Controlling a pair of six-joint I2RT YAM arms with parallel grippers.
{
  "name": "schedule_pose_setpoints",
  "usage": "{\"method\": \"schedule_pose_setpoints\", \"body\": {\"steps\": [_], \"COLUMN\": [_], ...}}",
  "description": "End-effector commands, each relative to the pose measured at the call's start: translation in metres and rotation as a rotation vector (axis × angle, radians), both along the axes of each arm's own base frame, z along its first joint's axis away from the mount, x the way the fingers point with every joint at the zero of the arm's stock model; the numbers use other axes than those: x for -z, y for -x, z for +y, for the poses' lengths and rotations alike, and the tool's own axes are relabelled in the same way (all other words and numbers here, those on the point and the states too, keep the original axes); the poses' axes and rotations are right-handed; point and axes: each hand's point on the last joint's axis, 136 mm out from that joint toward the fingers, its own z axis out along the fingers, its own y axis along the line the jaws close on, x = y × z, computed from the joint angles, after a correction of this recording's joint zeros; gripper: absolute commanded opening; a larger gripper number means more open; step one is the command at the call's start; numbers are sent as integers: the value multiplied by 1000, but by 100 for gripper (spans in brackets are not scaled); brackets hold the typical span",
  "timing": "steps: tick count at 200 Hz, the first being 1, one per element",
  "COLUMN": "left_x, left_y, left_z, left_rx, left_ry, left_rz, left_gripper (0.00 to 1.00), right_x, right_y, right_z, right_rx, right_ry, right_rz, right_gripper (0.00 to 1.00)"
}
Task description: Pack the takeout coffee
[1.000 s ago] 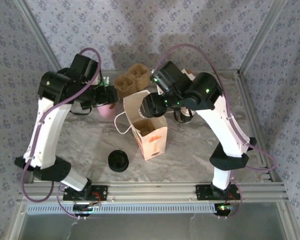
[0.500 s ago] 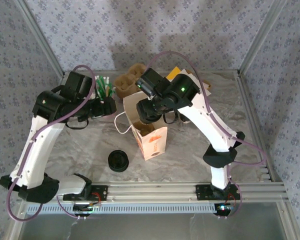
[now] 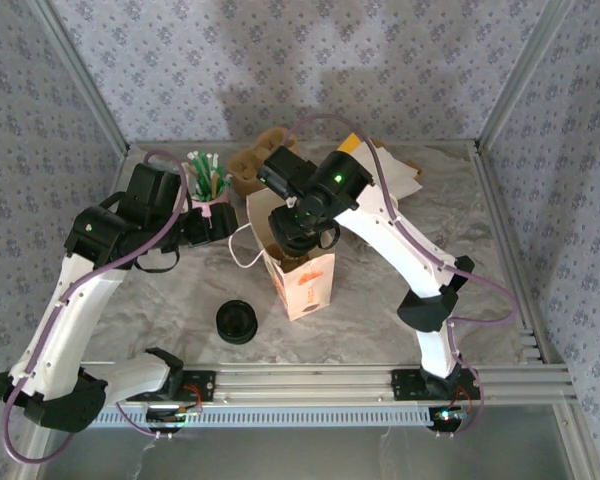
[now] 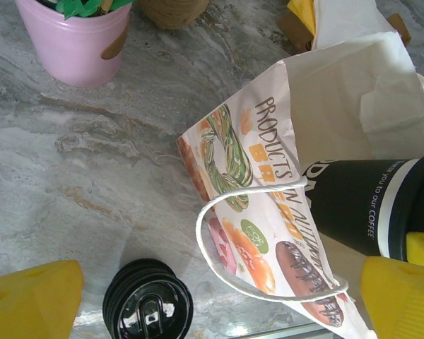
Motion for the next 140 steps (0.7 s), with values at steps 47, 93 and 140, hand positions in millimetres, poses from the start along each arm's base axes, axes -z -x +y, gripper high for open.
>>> {"method": "schedule_pose_setpoints", "body": {"steps": [47,93,140], "left_x": [-5,-2,-2], "left_y": [1,4,3], "left_z": [7,10,10], "left_rx": [1,4,6], "left_ry": [-13,-29,-34], "left_rz": [-49,-50,-54], "left_gripper": [100,100,100], "right_x": [32,42,50], "right_y": [27,29,30], "right_z": [-25,-20,-23], "right_rx": [13,0,-3], "right_ry": [192,215,249], "right_rz": [148,169,186], "right_gripper": [70,70,71]}}
